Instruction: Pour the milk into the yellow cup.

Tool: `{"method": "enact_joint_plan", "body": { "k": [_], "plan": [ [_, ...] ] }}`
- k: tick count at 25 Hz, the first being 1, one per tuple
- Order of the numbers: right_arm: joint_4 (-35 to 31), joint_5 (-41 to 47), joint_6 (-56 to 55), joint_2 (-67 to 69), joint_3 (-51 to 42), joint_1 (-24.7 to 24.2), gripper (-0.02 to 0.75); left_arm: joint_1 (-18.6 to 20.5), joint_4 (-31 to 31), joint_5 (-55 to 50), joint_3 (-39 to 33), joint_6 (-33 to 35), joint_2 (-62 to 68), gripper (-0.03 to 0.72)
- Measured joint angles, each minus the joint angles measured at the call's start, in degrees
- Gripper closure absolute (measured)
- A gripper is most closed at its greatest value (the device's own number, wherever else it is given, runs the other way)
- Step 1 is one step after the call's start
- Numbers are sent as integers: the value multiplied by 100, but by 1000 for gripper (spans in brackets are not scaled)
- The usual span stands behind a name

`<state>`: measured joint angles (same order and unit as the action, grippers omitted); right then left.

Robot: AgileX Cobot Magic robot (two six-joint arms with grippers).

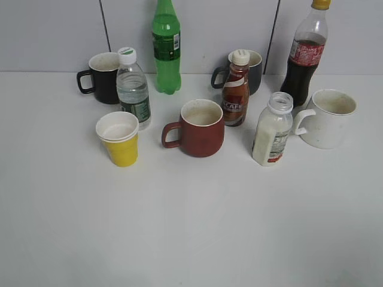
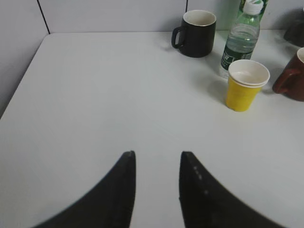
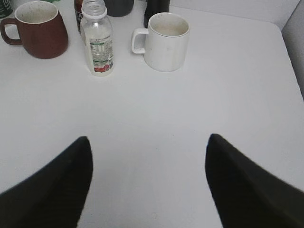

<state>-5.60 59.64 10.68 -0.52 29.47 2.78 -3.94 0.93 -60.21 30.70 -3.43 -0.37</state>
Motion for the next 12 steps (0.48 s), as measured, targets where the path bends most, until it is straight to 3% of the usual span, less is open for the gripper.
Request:
{"method": "enact_joint_plan", "body": {
  "k": [12],
  "plan": [
    [0,0,6,0,0,0,184,0,0,0,0,0,0,447]
  ]
}}
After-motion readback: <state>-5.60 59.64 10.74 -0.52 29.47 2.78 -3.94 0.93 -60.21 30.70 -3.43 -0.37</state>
